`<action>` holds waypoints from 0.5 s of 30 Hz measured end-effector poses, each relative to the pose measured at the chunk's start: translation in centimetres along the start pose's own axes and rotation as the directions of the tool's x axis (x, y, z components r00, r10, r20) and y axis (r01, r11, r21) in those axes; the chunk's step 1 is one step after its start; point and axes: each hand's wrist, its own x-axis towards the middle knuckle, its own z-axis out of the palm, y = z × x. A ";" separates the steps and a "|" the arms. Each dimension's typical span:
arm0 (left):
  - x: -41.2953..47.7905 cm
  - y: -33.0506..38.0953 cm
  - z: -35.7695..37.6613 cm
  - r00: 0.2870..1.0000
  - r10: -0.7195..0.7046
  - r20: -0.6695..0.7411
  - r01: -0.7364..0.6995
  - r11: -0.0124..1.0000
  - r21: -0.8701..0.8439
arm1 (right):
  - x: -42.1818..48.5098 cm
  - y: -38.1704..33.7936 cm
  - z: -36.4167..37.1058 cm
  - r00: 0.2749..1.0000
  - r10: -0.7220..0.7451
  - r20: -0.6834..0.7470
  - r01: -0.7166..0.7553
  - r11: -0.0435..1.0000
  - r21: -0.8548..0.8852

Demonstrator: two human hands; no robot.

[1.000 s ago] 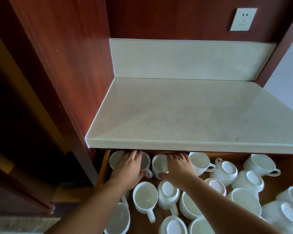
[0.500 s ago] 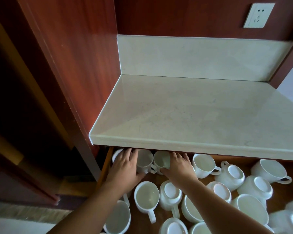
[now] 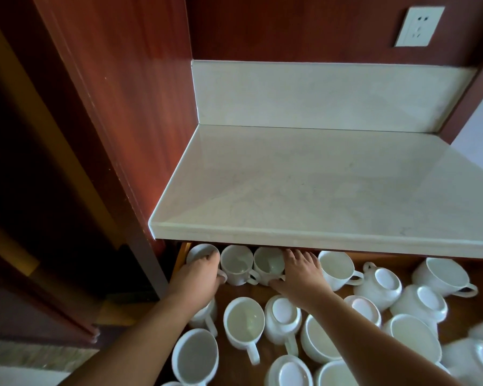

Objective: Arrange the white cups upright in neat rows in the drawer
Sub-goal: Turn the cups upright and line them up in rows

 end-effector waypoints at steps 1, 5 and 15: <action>0.1 0.0 0.0 1.000 0.002 -0.006 -0.002 1.000 -0.019 | -0.2 0.4 -0.1 1.000 -0.003 -0.011 0.003 1.000 0.001; 0.2 0.2 0.1 1.000 -0.011 -0.029 0.009 0.995 -0.096 | -1.0 1.8 -0.9 1.000 0.015 -0.016 -0.014 1.000 0.022; 0.2 3.1 0.9 0.928 0.333 -0.169 -0.359 0.921 -0.153 | -3.6 5.9 -3.5 1.000 0.000 -0.018 0.001 1.000 0.029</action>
